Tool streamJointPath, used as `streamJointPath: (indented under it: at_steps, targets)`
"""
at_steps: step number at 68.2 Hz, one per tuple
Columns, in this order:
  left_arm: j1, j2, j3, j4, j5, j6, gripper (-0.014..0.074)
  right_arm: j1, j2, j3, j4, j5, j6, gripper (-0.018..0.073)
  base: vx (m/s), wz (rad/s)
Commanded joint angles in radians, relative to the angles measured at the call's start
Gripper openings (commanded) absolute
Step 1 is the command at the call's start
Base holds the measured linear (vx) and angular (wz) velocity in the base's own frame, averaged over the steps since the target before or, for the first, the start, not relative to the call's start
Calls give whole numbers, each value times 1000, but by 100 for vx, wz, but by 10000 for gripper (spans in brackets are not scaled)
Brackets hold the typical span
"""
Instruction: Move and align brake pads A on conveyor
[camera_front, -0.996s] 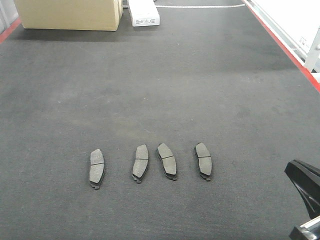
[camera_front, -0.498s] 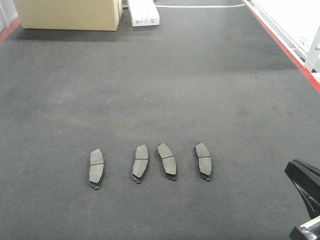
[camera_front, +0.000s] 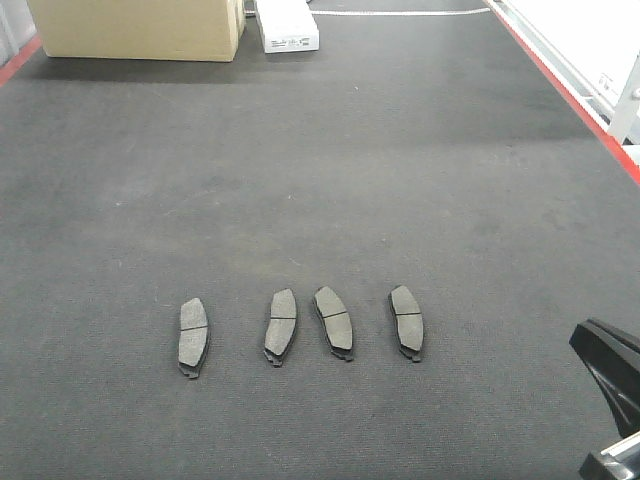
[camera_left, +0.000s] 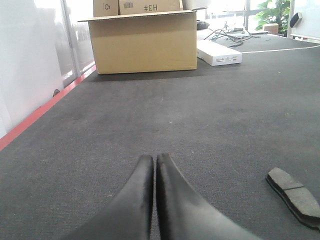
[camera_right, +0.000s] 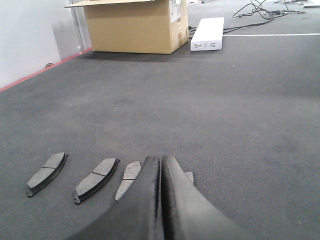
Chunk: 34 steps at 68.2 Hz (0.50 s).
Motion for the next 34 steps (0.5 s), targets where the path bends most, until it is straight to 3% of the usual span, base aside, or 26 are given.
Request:
streamJointPath:
  at_steps: [1, 34]
  targets:
    - [-3, -11, -9, -1, -74, -5, -6, -4, 3, -29, -13, -73, -11, -8, 0, 0]
    - [-3, -11, -9, -1, -74, -5, -6, -4, 3, -29, -12, -73, -11, -8, 0, 0]
